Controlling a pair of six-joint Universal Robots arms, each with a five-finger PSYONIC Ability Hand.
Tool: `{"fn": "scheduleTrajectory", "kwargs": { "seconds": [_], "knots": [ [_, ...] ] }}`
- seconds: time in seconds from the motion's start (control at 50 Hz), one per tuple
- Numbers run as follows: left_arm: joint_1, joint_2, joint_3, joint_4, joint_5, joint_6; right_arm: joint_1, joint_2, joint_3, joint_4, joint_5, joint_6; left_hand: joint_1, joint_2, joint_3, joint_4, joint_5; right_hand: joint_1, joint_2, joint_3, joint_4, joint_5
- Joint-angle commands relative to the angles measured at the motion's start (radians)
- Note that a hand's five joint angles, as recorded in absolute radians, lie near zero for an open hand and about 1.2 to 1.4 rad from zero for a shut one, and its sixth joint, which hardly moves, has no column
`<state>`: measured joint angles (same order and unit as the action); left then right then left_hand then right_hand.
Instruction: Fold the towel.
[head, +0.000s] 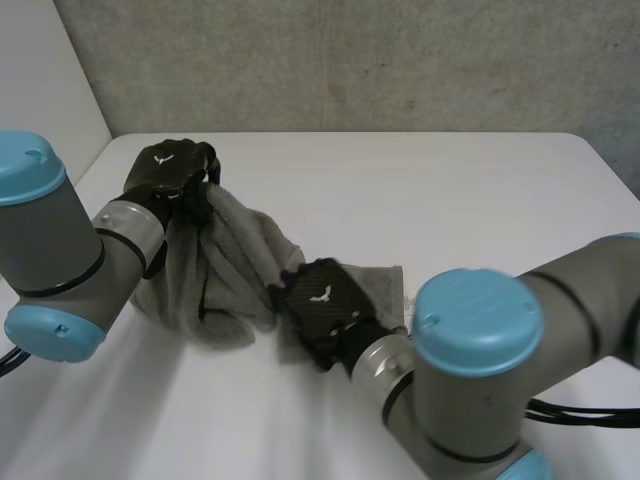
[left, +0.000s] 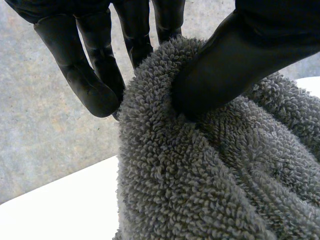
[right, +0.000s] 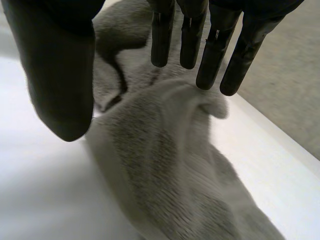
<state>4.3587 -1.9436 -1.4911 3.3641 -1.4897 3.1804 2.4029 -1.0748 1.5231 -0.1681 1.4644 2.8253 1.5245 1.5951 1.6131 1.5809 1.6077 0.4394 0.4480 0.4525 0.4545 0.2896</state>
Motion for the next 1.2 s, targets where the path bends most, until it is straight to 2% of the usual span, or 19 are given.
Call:
{"fn": "scheduleTrajectory", "kwargs": {
  "seconds": [0.02, 0.24, 0.44, 0.64, 0.68, 0.72, 0.82, 0.92, 1.0, 1.06, 1.2],
  "knots": [
    [0.001, 0.000, -0.005, 0.001, 0.002, -0.008, 0.059, 0.137, -0.075, -0.008, 0.022, -0.127, -0.128, -0.199, -0.217, -0.185, -0.386, 0.027, 0.019, 0.014, 0.012, 0.002],
    [0.009, 0.000, -0.005, 0.001, 0.002, -0.010, 0.059, 0.200, -0.109, -0.090, 0.057, -0.296, -0.128, -0.199, -0.217, -0.185, -0.386, 0.109, 0.101, 0.096, 0.094, 0.084],
    [0.012, -0.001, -0.008, 0.001, 0.003, -0.011, 0.059, 0.272, -0.159, -0.097, 0.079, -0.414, -0.128, -0.199, -0.217, -0.185, -0.386, 0.133, 0.124, 0.120, 0.118, 0.108],
    [0.012, -0.001, -0.008, 0.001, 0.003, -0.019, 0.053, 0.311, -0.178, -0.156, 0.097, -0.487, -0.128, -0.199, -0.217, -0.185, -0.386, 0.559, 0.550, 0.546, 0.544, 0.534],
    [0.012, -0.001, -0.009, 0.001, 0.003, -0.022, 0.053, 0.317, -0.187, -0.169, 0.120, -0.518, -0.128, -0.199, -0.217, -0.185, -0.386, 0.877, 0.868, 0.864, 0.862, 0.852],
    [0.010, -0.001, -0.009, 0.000, 0.003, -0.023, 0.053, 0.308, -0.187, -0.171, 0.135, -0.526, -0.128, -0.199, -0.217, -0.185, -0.386, 0.956, 0.947, 0.943, 0.941, 0.931],
    [0.010, -0.001, -0.011, 0.000, 0.005, -0.024, 0.048, 0.245, -0.178, -0.191, 0.166, -0.484, -0.128, -0.199, -0.217, -0.185, -0.386, 0.957, 0.948, 0.944, 0.942, 0.932],
    [0.009, 0.006, -0.003, 0.001, 0.008, -0.022, 0.042, 0.091, -0.158, -0.196, 0.166, -0.384, -0.128, -0.199, -0.217, -0.185, -0.386, 0.957, 0.948, 0.944, 0.942, 0.932],
    [0.010, 0.006, 0.009, 0.006, 0.009, -0.017, -0.037, 0.003, -0.173, -0.166, 0.163, -0.276, -0.128, -0.199, -0.217, -0.185, -0.386, 0.957, 0.948, 0.944, 0.942, 0.932],
    [0.013, 0.005, 0.043, 0.011, 0.011, -0.016, -0.097, -0.014, -0.201, -0.131, 0.160, -0.244, -0.128, -0.199, -0.217, -0.185, -0.386, 0.957, 0.948, 0.944, 0.942, 0.932],
    [0.013, -0.018, 0.288, 0.014, -0.001, -0.022, -0.174, -0.005, -0.310, -0.140, 0.155, -0.213, -0.128, -0.199, -0.217, -0.185, -0.386, 0.957, 0.948, 0.944, 0.942, 0.932]
  ]
}}
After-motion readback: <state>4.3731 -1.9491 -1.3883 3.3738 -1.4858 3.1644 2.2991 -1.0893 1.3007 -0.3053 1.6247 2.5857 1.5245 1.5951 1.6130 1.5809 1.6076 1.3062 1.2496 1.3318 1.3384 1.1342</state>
